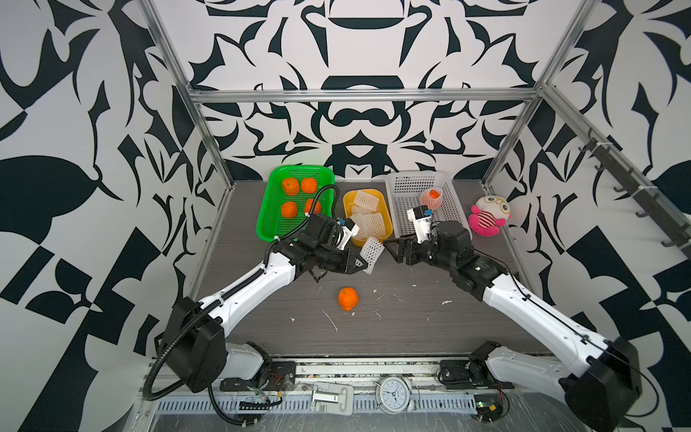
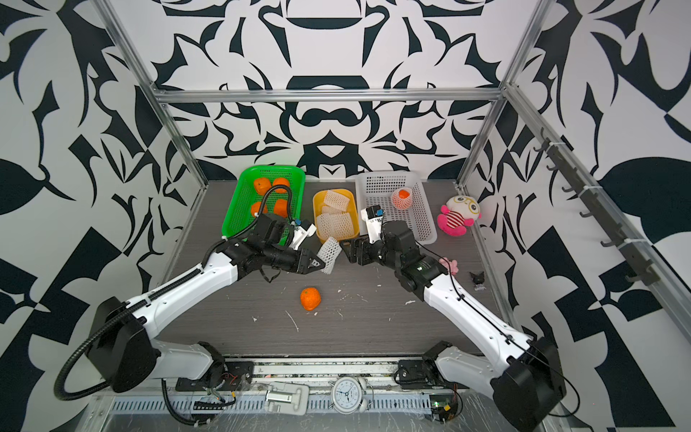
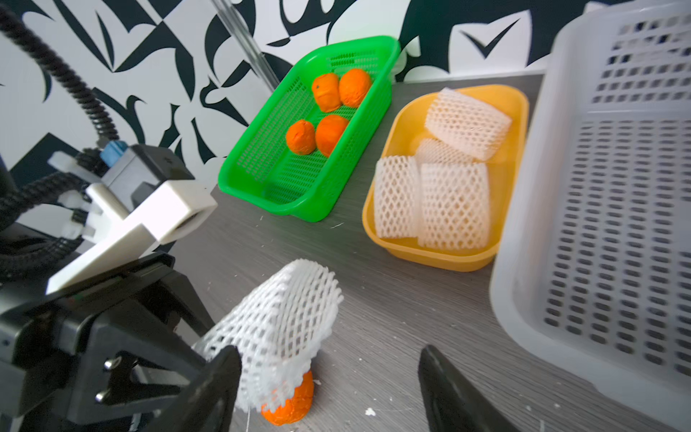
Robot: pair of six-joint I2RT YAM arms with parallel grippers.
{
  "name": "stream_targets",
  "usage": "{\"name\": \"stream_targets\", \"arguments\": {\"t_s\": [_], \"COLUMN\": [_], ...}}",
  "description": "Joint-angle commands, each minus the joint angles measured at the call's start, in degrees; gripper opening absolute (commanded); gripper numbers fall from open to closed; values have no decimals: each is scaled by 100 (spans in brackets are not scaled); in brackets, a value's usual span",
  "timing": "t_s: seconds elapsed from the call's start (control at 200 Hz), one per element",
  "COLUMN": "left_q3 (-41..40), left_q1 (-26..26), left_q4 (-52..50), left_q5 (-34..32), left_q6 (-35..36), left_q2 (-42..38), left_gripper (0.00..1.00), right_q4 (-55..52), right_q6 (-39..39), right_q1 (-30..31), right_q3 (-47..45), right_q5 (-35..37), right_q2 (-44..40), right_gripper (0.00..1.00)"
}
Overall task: Remove foam nets from oranges
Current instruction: Place the foam net into the storage box.
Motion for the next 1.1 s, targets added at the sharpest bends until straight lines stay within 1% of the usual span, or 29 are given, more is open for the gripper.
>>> {"name": "stream_targets", "arguments": {"t_s": [0.0,0.1,0.175,0.305,0.385,0.545,0.685,0.94,1.095], "left_q3": [623,1092,1449,2273,2664,2875,3082,3556,3640], "left_q1": [202,410,464,497,496,487,376,1,-167], "left_q4": [-422,-362,-361,-844,-1033,-1040,-892,-888,-895], "left_q5": [223,258,181,86,-128,-811,-1160,-2201,-2624], "left_q6": [-209,-472,-554,-411,-374,-517,-680,-466,-341], "left_q2": [469,922,1272,2004,2348,2616,2852,3292,3453], "left_gripper": [25,24,25,24,24,24,24,25,25], "right_q4": [-262,-206,-193,-134,-120,-153,-112,-238,-412], "right_q6": [-333,-347,-397,-495,-524,-526,-483,-403,-423], "right_q1": [-10,-22,-39,-90,-137,-291,-345,-555,-646], "right_q3": [132,113,143,254,343,562,666,725,789], "right_q5": [821,907,962,972,956,919,819,773,649], "right_q2": [-158,-134,-77,120,306,753,1021,1078,1116], "right_gripper": [80,80,80,81,81,81,81,81,81]}}
